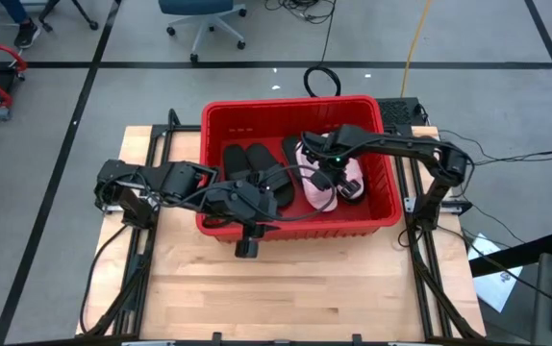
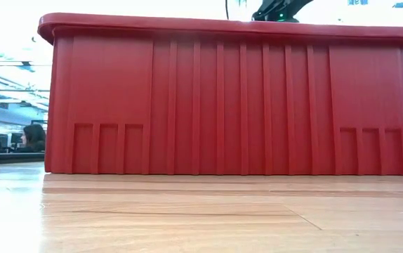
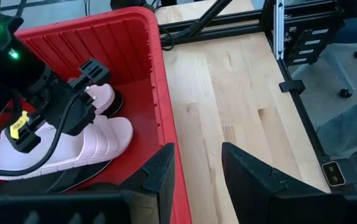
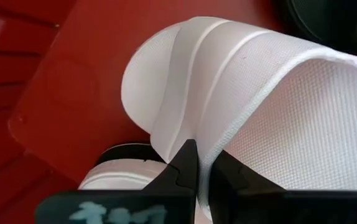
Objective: Pick and place slides into bin
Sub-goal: Put the pink slide into the red container
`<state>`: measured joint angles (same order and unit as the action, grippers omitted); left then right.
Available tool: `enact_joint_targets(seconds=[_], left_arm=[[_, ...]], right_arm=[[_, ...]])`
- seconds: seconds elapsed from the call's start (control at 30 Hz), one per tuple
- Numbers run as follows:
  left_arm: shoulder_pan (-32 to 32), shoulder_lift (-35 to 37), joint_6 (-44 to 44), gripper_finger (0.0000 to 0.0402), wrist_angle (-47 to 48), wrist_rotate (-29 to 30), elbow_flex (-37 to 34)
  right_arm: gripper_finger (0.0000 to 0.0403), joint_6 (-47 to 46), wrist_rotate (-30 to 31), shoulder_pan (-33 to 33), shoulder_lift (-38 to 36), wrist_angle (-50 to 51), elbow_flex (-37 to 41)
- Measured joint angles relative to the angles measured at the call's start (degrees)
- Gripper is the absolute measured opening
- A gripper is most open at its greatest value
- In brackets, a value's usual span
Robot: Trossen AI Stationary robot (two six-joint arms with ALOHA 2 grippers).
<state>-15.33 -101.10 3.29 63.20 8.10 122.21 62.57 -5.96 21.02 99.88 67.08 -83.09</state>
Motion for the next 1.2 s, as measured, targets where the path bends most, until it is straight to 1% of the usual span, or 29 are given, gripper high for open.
enact_joint_targets(seconds=[0.13, 0.33, 0.47, 0.53, 0.77, 1.0, 1.13, 1.2], left_arm=[[0.0, 0.0, 0.0, 0.0129, 0.0, 0.0, 0.0], [0.0, 0.0, 0.0, 0.0129, 0.0, 0.0, 0.0], [0.0, 0.0, 0.0, 0.0129, 0.0, 0.0, 0.0], [-0.1, 0.0, 0.0, 0.0129, 0.0, 0.0, 0.0], [-0.1, 0.0, 0.0, 0.0129, 0.0, 0.0, 0.0], [-0.1, 0.0, 0.0, 0.0129, 0.0, -0.1, 0.0], [-0.1, 0.0, 0.1, 0.0129, 0.0, -0.6, 0.0], [-0.1, 0.0, 0.3, 0.0129, 0.0, -0.7, 0.0]], right_arm=[[0.0004, 0.0, 0.3, 0.0, 0.4, -2.9, 0.0], [0.0004, 1.0, 4.6, 0.0, 0.2, -6.8, 0.0], [0.0014, 2.9, 4.7, 0.0, 0.2, -7.6, 0.1], [0.0027, 3.0, 5.0, 0.0, 0.2, -7.8, 0.1], [0.0085, 3.1, 9.2, 0.0, 0.2, -9.0, 0.1], [0.0144, 2.8, 9.2, 0.0, 0.2, -10.4, 0.1], [0.0165, 2.5, 9.4, 0.0, 0.2, -11.0, 0.1], [0.0170, 0.8, 9.4, 0.0, 0.1, -11.2, 0.1]])
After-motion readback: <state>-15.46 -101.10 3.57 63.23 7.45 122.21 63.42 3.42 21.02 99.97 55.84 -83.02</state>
